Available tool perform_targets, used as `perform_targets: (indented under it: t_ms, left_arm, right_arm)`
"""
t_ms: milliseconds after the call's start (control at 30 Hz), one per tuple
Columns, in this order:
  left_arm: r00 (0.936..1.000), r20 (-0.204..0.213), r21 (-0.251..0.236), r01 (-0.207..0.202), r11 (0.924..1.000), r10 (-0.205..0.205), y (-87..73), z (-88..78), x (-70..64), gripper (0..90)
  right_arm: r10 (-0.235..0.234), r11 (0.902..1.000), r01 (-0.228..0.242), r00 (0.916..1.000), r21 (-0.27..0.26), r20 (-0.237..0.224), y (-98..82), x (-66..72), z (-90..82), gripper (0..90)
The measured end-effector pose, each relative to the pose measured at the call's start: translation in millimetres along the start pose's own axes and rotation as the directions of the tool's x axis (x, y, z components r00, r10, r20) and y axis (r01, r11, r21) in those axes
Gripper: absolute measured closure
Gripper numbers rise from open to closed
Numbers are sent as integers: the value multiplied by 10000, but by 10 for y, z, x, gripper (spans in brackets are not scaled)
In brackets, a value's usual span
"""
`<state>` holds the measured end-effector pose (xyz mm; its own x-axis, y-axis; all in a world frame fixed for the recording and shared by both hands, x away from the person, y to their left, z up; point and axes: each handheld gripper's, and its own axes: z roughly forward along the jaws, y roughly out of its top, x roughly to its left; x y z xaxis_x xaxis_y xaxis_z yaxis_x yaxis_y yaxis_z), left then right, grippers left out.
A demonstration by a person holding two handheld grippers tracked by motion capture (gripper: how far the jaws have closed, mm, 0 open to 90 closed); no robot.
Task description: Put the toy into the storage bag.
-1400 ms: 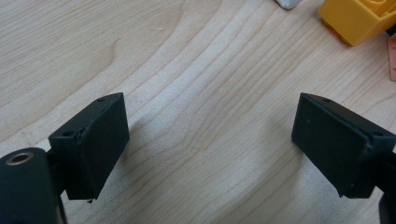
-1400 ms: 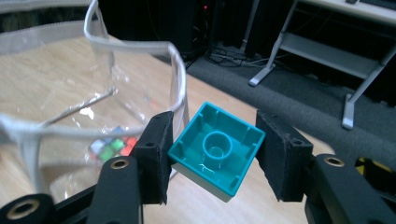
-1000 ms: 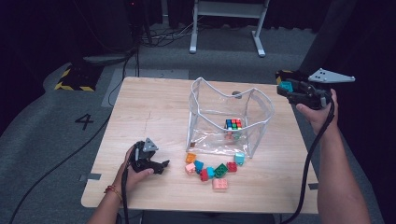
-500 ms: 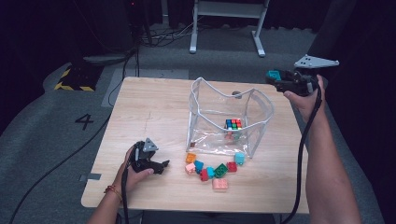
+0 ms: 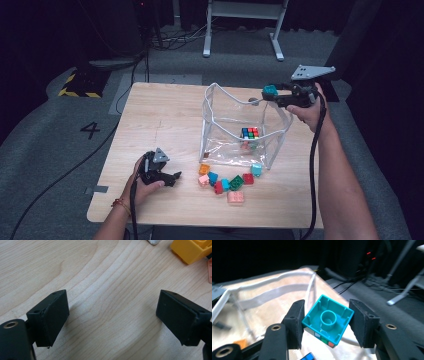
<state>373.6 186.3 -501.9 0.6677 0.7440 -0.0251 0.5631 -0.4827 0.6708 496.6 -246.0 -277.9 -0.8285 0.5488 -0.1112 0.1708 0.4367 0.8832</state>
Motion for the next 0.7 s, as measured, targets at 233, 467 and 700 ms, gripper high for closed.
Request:
perform_targets:
  t_ms: [233, 467, 700]
  left_arm:
    - [10000, -6, -2, -16, 10000, 16, 0, 0, 1, 114]
    - [10000, -26, -29, 1, 10000, -2, -1, 3, -1, 114]
    - [10000, -13, -25, 4, 10000, -4, -1, 2, 0, 113]
  right_arm:
    - [-624, 9920, 736, 9921, 1025, -1084, -100, 58, 215, 485]
    - [-1066, 9647, 1392, 9826, 2237, -1518, -158, 59, 293, 485]
    - [-1266, 9176, 1704, 9817, 3591, -1424, -220, -15, 323, 485]
